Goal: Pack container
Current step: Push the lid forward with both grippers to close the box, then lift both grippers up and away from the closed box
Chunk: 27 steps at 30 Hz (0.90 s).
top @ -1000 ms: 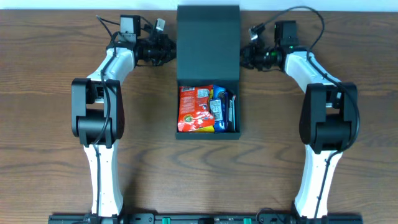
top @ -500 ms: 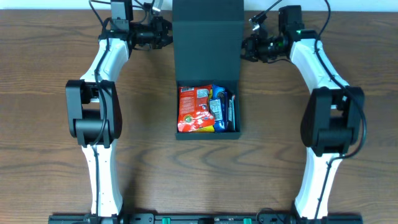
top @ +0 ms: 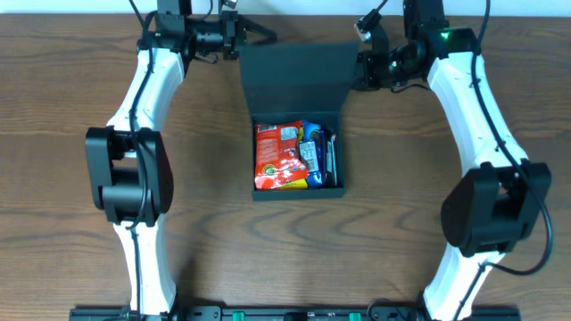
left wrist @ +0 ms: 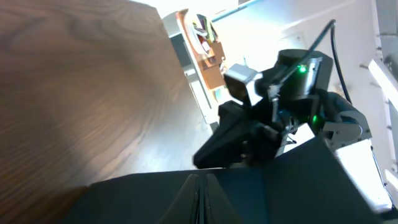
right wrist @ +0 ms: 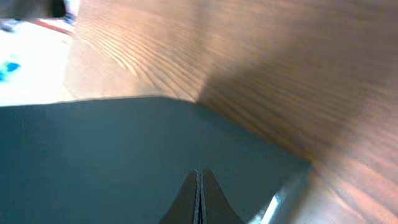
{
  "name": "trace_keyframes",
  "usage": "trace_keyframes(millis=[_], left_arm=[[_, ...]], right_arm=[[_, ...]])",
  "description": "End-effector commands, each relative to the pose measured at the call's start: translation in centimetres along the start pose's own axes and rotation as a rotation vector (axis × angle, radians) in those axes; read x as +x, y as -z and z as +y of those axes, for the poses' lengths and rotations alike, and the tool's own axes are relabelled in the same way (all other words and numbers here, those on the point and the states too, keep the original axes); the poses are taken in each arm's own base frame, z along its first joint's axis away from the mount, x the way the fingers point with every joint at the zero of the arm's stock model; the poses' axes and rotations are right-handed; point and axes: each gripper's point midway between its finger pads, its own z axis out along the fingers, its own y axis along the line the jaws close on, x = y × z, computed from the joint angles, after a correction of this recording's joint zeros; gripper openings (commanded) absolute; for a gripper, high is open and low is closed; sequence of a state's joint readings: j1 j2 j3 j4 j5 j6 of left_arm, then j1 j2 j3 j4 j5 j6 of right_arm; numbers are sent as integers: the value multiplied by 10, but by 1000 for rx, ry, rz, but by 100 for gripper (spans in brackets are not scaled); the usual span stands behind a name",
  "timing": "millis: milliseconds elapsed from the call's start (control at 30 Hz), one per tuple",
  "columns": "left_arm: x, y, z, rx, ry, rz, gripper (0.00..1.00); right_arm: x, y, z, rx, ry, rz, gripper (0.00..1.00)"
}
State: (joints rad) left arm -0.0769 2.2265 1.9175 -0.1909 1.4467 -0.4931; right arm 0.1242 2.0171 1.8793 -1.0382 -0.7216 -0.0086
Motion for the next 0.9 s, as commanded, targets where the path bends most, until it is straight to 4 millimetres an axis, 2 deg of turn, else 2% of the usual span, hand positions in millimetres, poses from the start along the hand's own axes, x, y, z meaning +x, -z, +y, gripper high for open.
trace_keyframes(millis=[0,133,267,533,633,700,767,867], left_arm=[[-3,5,-29,27,-92,7,6],[-1,5,-37,33,-94,12,6],[4,1,-40,39,-98,27,6],[15,-20,-43,48,-139,62,6],[8,-27,-26,-64,-133,18,6],[-6,-18,17,-307,-58,-81,7],[-10,-4,49,-493,19,-148,6],[-2,9,62,-650,20,-143,6]], right_arm=[[-1,22,10,119,102,-23,1],[7,38,19,152,132,-15,2],[17,58,14,264,126,-5,1],[26,106,24,410,134,-63,2],[24,138,30,503,110,-155,1],[19,164,35,564,66,-256,2],[19,184,35,627,9,-328,1],[29,203,35,704,-45,-364,1]])
